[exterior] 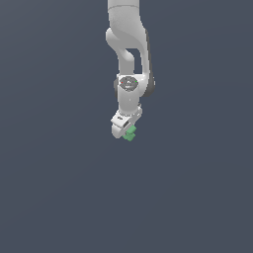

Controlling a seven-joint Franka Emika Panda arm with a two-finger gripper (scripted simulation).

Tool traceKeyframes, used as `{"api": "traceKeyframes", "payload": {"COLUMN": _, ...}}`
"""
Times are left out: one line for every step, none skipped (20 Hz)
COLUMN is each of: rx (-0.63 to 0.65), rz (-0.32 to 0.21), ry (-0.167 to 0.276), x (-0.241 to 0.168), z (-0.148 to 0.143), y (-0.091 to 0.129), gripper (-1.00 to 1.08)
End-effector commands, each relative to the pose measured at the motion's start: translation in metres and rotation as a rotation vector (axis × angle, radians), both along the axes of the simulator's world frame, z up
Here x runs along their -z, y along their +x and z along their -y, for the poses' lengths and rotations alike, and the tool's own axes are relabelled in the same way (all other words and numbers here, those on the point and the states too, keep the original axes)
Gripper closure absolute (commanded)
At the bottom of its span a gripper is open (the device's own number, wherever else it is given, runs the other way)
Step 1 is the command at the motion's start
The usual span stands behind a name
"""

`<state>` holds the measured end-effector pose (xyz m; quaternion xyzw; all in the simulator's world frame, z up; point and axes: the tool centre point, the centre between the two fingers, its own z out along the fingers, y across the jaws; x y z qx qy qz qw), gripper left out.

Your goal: Pick up the object and move it to a goal position.

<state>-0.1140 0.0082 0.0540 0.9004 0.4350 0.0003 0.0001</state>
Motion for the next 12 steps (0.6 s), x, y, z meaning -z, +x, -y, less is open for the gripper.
{"api": "traceKeyframes", "payload": {"rx": 0.0, "rz": -0.001, "ry": 0.0, "x": 0.0, "z": 0.0, "y": 0.0, "gripper": 1.08}}
{"api": "traceKeyframes", "payload": {"rx": 0.0, "rz": -0.001, "ry": 0.0, "x": 0.0, "z": 0.0, "y": 0.0, "gripper": 1.08}}
{"api": "traceKeyframes", "payload": {"rx": 0.0, "rz": -0.001, "ry": 0.0, "x": 0.0, "z": 0.0, "y": 0.0, "gripper": 1.08}}
{"api": "traceKeyframes", "payload": {"rx": 0.0, "rz": 0.0, "ry": 0.0, "x": 0.0, "z": 0.0, "y": 0.0, "gripper": 1.08}}
{"api": "traceKeyframes", "payload": {"rx": 0.0, "rz": 0.0, "ry": 0.0, "x": 0.0, "z": 0.0, "y": 0.0, "gripper": 1.08}}
{"api": "traceKeyframes", "payload": {"rx": 0.0, "rz": 0.0, "ry": 0.0, "x": -0.001, "z": -0.001, "y": 0.001, "gripper": 1.08}}
{"api": "traceKeyframes", "payload": {"rx": 0.0, "rz": 0.0, "ry": 0.0, "x": -0.002, "z": -0.002, "y": 0.001, "gripper": 1.08}}
{"api": "traceKeyframes", "payload": {"rx": 0.0, "rz": 0.0, "ry": 0.0, "x": -0.003, "z": -0.003, "y": 0.002, "gripper": 1.08}}
{"api": "traceKeyframes", "payload": {"rx": 0.0, "rz": 0.0, "ry": 0.0, "x": -0.005, "z": -0.004, "y": 0.003, "gripper": 1.08}}
{"api": "traceKeyframes", "payload": {"rx": 0.0, "rz": 0.0, "ry": 0.0, "x": -0.007, "z": -0.006, "y": 0.005, "gripper": 1.08}}
{"api": "traceKeyframes", "payload": {"rx": 0.0, "rz": 0.0, "ry": 0.0, "x": -0.01, "z": -0.008, "y": 0.007, "gripper": 1.08}}
{"api": "traceKeyframes", "payload": {"rx": 0.0, "rz": 0.0, "ry": 0.0, "x": -0.013, "z": -0.011, "y": 0.009, "gripper": 1.08}}
